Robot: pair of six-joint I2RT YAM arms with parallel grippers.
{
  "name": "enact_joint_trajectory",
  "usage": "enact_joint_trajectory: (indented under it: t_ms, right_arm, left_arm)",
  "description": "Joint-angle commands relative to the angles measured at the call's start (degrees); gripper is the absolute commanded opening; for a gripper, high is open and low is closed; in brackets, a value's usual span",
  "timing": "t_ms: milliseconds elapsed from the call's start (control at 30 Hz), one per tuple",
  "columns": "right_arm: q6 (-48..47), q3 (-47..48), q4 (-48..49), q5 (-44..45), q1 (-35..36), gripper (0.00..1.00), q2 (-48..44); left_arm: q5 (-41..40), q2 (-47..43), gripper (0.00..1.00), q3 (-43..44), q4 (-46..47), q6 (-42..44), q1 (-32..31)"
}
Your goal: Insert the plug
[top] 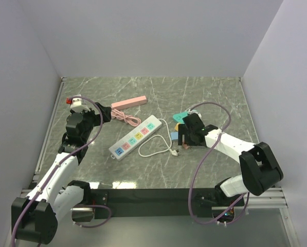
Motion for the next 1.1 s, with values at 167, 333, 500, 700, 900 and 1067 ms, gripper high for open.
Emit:
enact_joint_trajectory:
  t_ms: [167,333,500,700,900,1067]
  right_arm:
    - [-1.0,0.8,4.4,-3.5,-2.4,0.85,0.5]
    - [-1.8,1.7,3.5,-4.3,-2.6,0.85,2.4]
    - [-1.9,3.2,0.2,-2.7,-2.4,0.82,3.4]
    - [-1.9,2.2,-0.8,-3.4,-2.3,0.73,3.4]
    - [-2.3,3.7,-1.4,-4.2,-1.5,0.72,6.0]
    - [-3.2,5.1,-1.3,-4.5,-1.3,0.72,7.3]
  left_arm:
    - [1.7,-1.1,0.99,1.5,1.5,-0.6,-0.3]
    - [1.7,-0.7,0.99,1.6,1.5,-0.5,-0.3]
    - [1.9,-0.2,0.99,1.8,1.1,-0.4,-0.3]
    - [1.9,-0.2,0.99,1.6,1.7,-0.5,-0.3]
    - [2.7,0.7,0.99,1.7,1.9,-0.7,-0.3]
    - [2.4,0.4,0.99,1.7,1.7,-0.6,-0.3]
